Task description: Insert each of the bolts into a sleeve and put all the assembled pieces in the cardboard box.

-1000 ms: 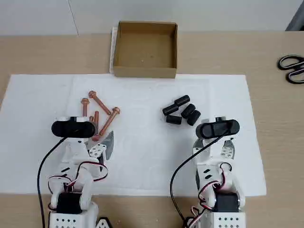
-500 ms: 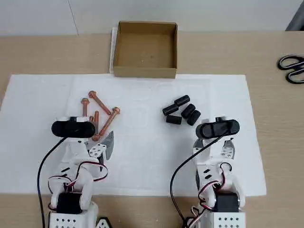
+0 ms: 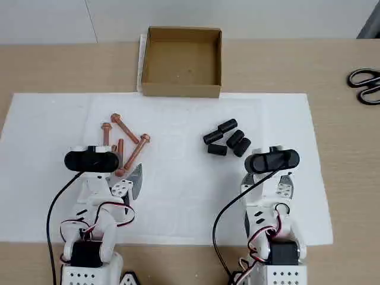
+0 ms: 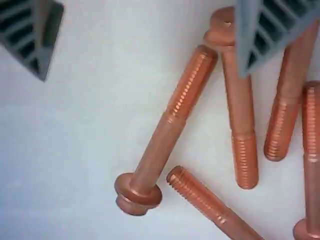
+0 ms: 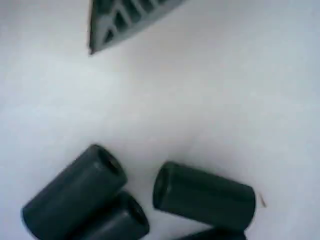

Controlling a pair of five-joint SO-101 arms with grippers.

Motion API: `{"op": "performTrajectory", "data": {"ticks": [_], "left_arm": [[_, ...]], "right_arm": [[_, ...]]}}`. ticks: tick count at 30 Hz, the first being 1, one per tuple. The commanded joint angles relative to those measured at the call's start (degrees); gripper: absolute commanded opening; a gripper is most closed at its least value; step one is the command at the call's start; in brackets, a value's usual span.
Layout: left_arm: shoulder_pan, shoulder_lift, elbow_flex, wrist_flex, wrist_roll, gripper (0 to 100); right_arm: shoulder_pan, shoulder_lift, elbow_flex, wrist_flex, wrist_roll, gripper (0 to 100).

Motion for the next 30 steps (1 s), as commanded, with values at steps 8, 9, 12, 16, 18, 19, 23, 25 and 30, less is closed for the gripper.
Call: {"op": "performTrajectory", "data": {"ticks": [8,9,12,16,18,19,23,25,30], "left_arm": [[0.44,-0.53,-0.48,-0.26,-0.09,23],[1.23,-0.53,-0.48,-0.26,0.0,23],[2.64,-0.53,-0.48,-0.18,-0.18,23],[2.55,-0.53,-0.48,-0.18,-0.18,23],[2.55,-0.53,-0.48,-0.18,-0.18,23],[2.55,-0.53,-0.48,-0.18,-0.18,23],[2.9,-0.53,-0.48,-0.18,-0.18,23],[2.99,-0.53,-0.48,-0.26,0.0,23],[3.16,-0.53,-0.48,-0.26,0.0,23]], "right_arm": [[0.13,-1.01,0.44,0.13,0.62,28.5],[0.13,-1.01,0.44,0.13,0.62,28.5],[0.13,-1.01,0.44,0.13,0.62,28.5],[0.22,-1.01,0.44,0.13,0.44,28.5],[0.22,-1.01,0.44,0.13,0.53,28.5],[0.22,-1.01,0.44,0.13,0.53,28.5],[0.22,-1.01,0.44,0.13,0.53,28.5],[0.22,-1.01,0.44,0.13,0.53,28.5],[0.13,-1.01,0.44,0.13,0.53,28.5]]}}
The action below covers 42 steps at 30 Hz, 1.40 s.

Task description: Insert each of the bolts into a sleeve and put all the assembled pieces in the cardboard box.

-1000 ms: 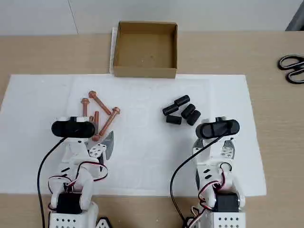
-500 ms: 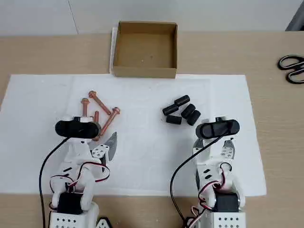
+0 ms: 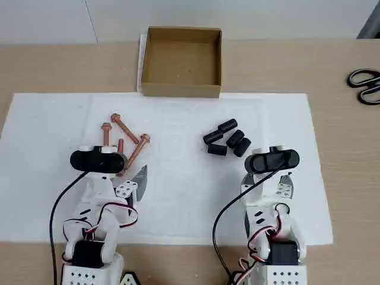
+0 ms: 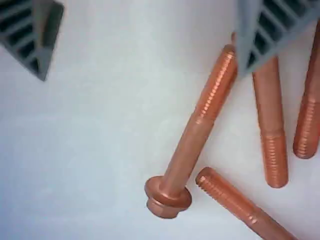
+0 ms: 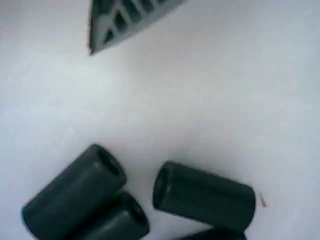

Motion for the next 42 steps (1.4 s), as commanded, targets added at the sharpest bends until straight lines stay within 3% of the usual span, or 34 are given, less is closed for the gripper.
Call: {"op": "performTrajectory", "data": {"ticks": [1,5,10,15,19,23,30,35,37,42], "left_arm": [[0.26,-0.53,-0.48,-0.26,0.0,23],[-0.88,-0.53,-0.57,0.53,-0.26,23],[-7.56,-0.35,-5.67,5.54,-1.05,23],[-15.21,-0.26,-16.84,13.1,-12.66,23],[-23.91,-0.26,-26.86,14.42,-13.1,23],[-25.14,4.31,-37.49,18.99,-15.74,23],[-24.79,37.01,-63.78,29.19,-16.44,23],[-18.29,62.24,-81.1,41.41,-16.62,23],[-15.82,70.42,-84.35,43.87,-16.44,23],[-13.54,82.55,-84.79,44.57,-13.19,23]], "right_arm": [[0.13,-1.01,0.44,0.13,0.53,28.5],[0.22,-1.01,0.44,0.04,0.7,28.5],[2.68,-1.01,-2.02,0.13,2.99,28.5],[11.38,-1.01,-18.02,6.64,8.18,28.5],[16.13,-0.92,-30.51,9.98,8.97,28.5],[16.48,1.98,-43.25,12.88,8.97,28.5],[15.96,35.47,-70.59,22.29,8.97,28.5],[6.2,68.35,-93.19,41.1,8.7,28.5],[2.59,79.96,-98.81,45.67,8.53,28.5],[-2.59,97.54,-102.07,45.93,8.88,28.6]]}}
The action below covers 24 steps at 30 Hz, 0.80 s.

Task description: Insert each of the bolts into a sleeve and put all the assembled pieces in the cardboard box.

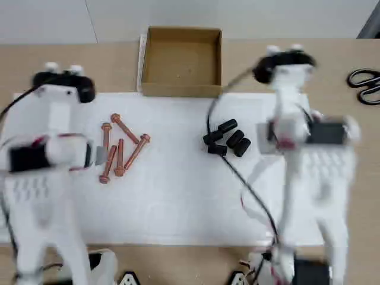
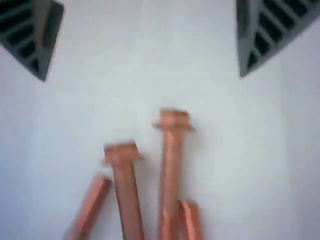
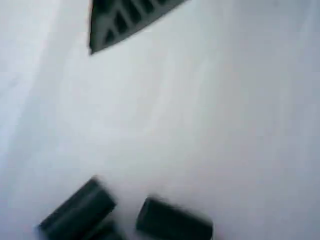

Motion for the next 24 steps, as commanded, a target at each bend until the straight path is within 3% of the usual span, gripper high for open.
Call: {"op": "performTrajectory", "data": {"ticks": [1,7,24], "left_arm": [[0.79,6.24,-2.77,0.26,3.69,23],[1.23,7.38,-2.77,0.35,5.63,23],[1.23,7.56,-2.77,0.62,1.67,23]], "right_arm": [[-4.0,11.38,-3.78,0.92,0.53,28.7],[-7.52,19.3,-6.24,-3.3,-1.76,28.6],[-7.43,31.87,-8.44,-15.34,-15.82,28.4]]}}
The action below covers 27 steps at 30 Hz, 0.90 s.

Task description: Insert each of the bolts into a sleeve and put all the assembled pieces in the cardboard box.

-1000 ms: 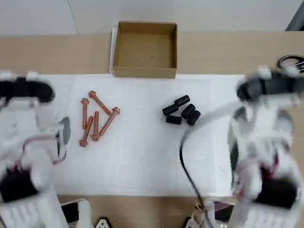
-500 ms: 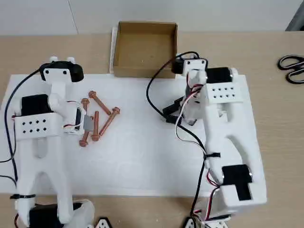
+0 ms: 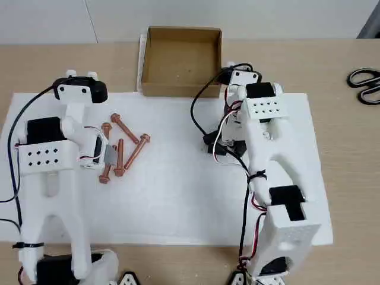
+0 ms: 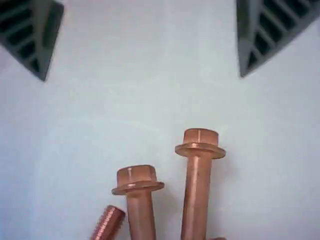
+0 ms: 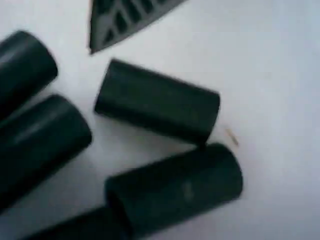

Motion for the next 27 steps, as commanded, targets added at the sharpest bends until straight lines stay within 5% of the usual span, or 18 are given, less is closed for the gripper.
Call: {"op": "performTrajectory", "data": {"ticks": [1,27], "left_arm": [[0.35,-0.09,-2.42,0.44,-0.35,23],[0.35,-0.09,-2.42,0.53,-0.35,23]], "right_arm": [[0.4,0.92,-2.55,-1.8,-1.32,28.4],[5.67,9.19,-2.55,-6.9,-3.52,28.4]]}}
